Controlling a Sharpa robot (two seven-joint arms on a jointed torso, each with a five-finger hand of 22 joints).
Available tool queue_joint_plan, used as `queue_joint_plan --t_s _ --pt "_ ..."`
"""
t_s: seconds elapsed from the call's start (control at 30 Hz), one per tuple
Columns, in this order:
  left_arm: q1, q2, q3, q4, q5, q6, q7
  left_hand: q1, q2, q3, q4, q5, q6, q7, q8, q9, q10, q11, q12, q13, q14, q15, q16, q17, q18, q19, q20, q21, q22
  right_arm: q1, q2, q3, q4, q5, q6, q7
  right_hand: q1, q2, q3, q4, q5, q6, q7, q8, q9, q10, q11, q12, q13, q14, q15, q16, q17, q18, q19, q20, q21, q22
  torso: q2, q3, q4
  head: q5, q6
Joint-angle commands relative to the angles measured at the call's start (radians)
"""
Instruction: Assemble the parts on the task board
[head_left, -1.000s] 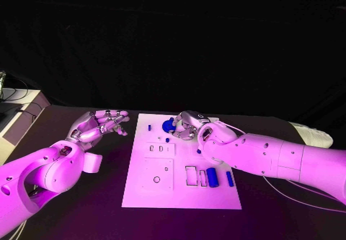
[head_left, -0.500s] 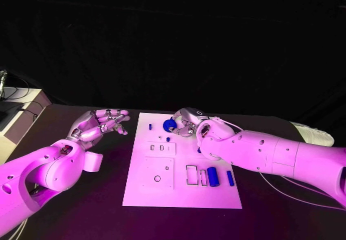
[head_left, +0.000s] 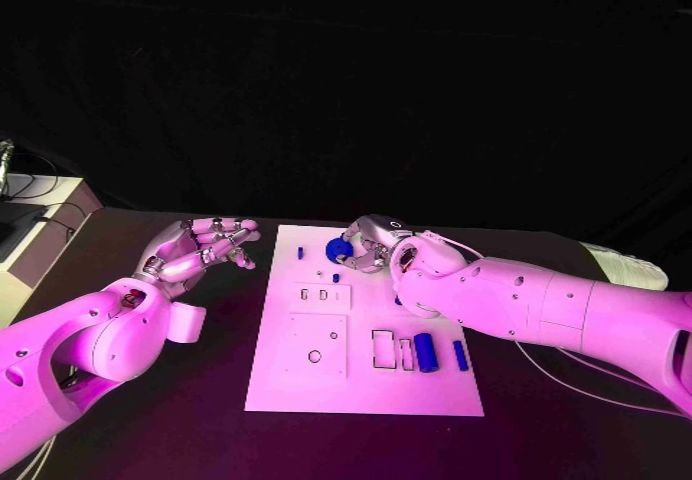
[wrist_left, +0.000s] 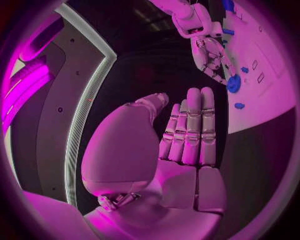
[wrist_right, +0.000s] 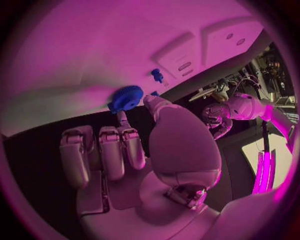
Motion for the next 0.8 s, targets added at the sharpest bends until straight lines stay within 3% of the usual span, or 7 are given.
queue_joint_plan --t_s 0.03,0.37,0.8 --pt "0.0 0.001 0.001 0.001 -0.009 -0.001 -0.003 0.001 0.004 0.002 -0.004 -0.001 -0.004 0.002 -0.005 0.002 -0.006 0.001 -0.003 0.0 -0.008 0.0 0.007 0.001 0.012 -0.01 0.0 0.005 0.002 -0.01 0.001 -0.006 -0.004 0.008 0.064 0.0 -0.011 -0.002 -0.003 0.003 -0.007 0.02 -0.004 0.009 0.003 0.103 -0.004 0.002 0.263 0.1 -0.002 0.004 0.242 -0.007 0.105 0.003 0.005 0.263 0.0 -0.0001 -0.0009 0.001 -0.003" --pt "0.0 0.001 0.001 -0.001 -0.011 -0.007 -0.009 0.005 0.008 0.007 -0.008 0.0 -0.003 0.003 -0.005 0.002 -0.006 0.001 -0.003 0.0 -0.008 0.0 0.008 0.001 0.012 -0.011 -0.001 0.009 0.004 -0.01 -0.009 -0.007 0.002 0.01 0.086 -0.011 -0.033 0.006 -0.007 0.007 -0.008 0.035 -0.007 0.014 0.002 0.103 -0.007 0.002 0.263 0.1 -0.006 0.004 0.243 -0.007 0.105 -0.001 0.005 0.263 0.0 0.0002 -0.0002 0.001 -0.003" --pt "0.0 -0.001 0.001 -0.003 -0.011 -0.007 -0.01 0.006 0.009 0.008 -0.009 0.001 -0.003 0.003 -0.005 0.002 -0.007 0.001 -0.003 0.0 -0.008 0.0 0.008 0.001 0.013 -0.011 -0.001 0.01 0.005 -0.011 -0.038 -0.007 0.051 -0.004 0.101 -0.023 -0.041 -0.001 -0.014 0.005 -0.011 0.045 -0.006 0.017 0.001 0.103 -0.007 0.002 0.263 0.1 -0.006 0.005 0.245 -0.007 0.105 -0.002 0.005 0.263 0.0 -0.0002 -0.0003 0.003 -0.004"
